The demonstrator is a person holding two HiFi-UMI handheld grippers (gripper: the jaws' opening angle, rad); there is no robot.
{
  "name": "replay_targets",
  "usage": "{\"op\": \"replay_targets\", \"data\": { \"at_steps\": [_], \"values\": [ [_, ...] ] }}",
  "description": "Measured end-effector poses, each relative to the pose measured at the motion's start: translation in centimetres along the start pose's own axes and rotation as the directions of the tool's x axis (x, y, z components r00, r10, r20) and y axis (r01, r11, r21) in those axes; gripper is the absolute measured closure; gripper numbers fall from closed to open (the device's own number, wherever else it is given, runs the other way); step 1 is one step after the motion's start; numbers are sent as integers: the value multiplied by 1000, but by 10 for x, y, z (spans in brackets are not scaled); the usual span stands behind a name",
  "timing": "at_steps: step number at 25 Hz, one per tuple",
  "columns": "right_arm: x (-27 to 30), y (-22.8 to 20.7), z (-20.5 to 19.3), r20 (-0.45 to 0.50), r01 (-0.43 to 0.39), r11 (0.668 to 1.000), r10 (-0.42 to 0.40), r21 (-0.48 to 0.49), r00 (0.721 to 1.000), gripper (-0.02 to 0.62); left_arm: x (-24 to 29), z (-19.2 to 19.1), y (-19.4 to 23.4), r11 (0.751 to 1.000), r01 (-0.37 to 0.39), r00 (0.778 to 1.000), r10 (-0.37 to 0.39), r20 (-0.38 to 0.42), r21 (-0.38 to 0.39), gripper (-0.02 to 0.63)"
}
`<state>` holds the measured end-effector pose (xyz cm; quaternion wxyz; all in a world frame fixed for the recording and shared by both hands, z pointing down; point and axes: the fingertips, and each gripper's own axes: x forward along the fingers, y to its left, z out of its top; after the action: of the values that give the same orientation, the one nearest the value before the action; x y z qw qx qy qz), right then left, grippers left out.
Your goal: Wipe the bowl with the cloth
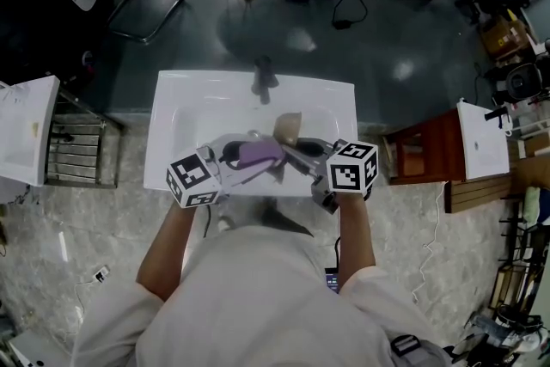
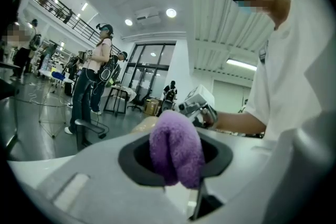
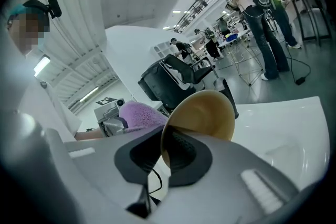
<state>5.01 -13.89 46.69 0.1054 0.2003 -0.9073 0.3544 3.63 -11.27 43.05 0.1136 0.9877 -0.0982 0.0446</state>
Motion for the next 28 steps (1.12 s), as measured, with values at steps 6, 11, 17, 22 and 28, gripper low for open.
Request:
{"op": "replay_targets", "data": {
  "at_steps": [6,11,17,22,28],
  "values": [
    [3,10,-21,-98,-60,998,59,-13,993,583,-2,14,4,1000,-14,999,14,49,-1,488],
    [12,25,-35,-146,-125,992,119,-34,982,583,-1,18,11,999,-29,999,28,38,31,488],
    [10,39,-38,-190,-182,980,165,-76,968,583,-3,21,21,995,-82,996,81,23,56,488],
    [7,55,-41,-206,-253,963,230,-96,951,577,-5,21,29,990,-123,992,122,15,70,488],
    [2,68,-40,-204,-306,944,277,-126,939,574,-9,19,39,987,-150,989,149,21,50,488]
  ]
}}
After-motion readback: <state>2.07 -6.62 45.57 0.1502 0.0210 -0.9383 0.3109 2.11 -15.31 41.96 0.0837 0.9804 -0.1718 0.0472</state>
